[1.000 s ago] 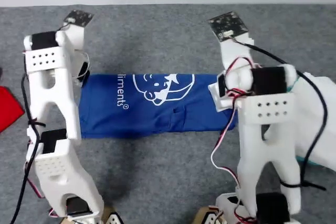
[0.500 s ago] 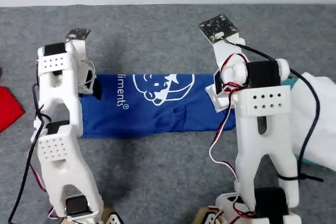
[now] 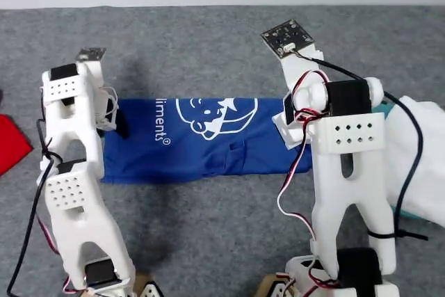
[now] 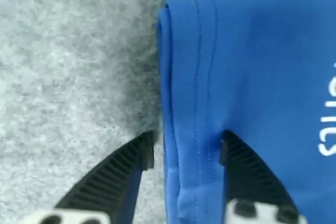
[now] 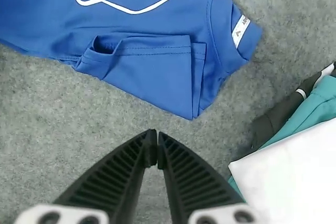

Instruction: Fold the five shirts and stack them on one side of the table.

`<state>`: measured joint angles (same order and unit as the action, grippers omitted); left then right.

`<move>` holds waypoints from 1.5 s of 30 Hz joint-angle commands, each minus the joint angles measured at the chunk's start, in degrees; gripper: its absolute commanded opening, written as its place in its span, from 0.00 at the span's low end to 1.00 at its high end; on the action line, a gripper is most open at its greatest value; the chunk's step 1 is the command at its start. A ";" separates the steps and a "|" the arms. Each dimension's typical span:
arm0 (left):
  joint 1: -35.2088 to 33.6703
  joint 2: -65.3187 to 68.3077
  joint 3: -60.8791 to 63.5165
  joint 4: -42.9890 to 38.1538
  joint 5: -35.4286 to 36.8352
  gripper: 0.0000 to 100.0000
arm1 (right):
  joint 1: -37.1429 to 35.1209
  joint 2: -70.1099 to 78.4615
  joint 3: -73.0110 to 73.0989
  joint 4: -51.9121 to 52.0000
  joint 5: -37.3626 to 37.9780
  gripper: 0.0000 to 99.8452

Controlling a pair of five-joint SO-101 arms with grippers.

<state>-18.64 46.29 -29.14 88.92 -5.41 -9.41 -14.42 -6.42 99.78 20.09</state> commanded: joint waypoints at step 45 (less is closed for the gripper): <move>-0.70 -20.40 6.64 11.78 -23.65 0.00 | 4.62 -1.10 -9.93 2.77 0.70 0.01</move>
<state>-23.91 36.53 -28.26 98.77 -27.38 -8.26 -14.42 -12.84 100.48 20.18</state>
